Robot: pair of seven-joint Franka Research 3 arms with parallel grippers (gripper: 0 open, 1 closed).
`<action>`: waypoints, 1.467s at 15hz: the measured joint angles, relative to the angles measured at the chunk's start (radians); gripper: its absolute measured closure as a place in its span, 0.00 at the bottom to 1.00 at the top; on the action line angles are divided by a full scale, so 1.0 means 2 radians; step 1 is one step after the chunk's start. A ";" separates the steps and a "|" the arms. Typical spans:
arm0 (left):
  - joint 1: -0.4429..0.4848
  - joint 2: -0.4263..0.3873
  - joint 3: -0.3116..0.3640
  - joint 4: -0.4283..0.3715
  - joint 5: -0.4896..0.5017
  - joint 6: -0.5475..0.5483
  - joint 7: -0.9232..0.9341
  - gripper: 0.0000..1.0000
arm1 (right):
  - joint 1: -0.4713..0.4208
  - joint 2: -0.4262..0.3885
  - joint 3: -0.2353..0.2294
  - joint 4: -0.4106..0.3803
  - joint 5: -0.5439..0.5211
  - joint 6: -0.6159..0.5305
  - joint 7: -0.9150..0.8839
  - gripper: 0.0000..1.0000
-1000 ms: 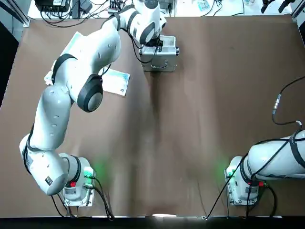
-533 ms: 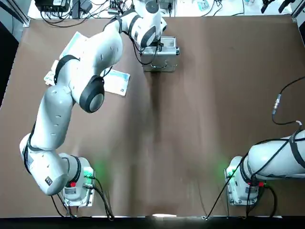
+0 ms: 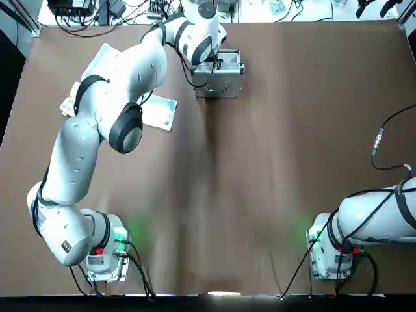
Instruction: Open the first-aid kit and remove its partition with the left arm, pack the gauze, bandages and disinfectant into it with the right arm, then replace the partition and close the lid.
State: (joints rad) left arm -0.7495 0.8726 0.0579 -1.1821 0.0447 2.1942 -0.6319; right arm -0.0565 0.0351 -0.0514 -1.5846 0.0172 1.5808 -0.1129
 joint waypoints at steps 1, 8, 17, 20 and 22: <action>0.000 0.000 0.002 0.001 0.000 0.002 0.000 0.56 | 0.000 0.000 0.000 0.000 0.000 0.000 0.000 0.01; 0.002 -0.032 0.011 0.008 0.000 -0.017 0.000 0.01 | 0.000 0.000 0.000 0.000 0.000 0.000 0.000 0.01; 0.035 -0.125 0.014 0.012 -0.014 -0.138 0.002 0.01 | 0.000 0.000 0.000 0.000 0.001 0.000 0.000 0.01; 0.034 -0.143 0.013 0.012 -0.035 -0.174 0.002 0.01 | 0.000 0.000 0.000 0.000 0.001 0.001 0.000 0.01; 0.034 -0.158 0.012 0.012 -0.061 -0.218 0.002 0.12 | 0.000 0.000 0.000 0.000 0.002 0.001 0.000 0.01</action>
State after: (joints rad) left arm -0.6816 0.5575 0.0827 -1.1587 -0.0772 1.7583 -0.6281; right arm -0.0569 0.0351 -0.0519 -1.5847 0.0203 1.5831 -0.1131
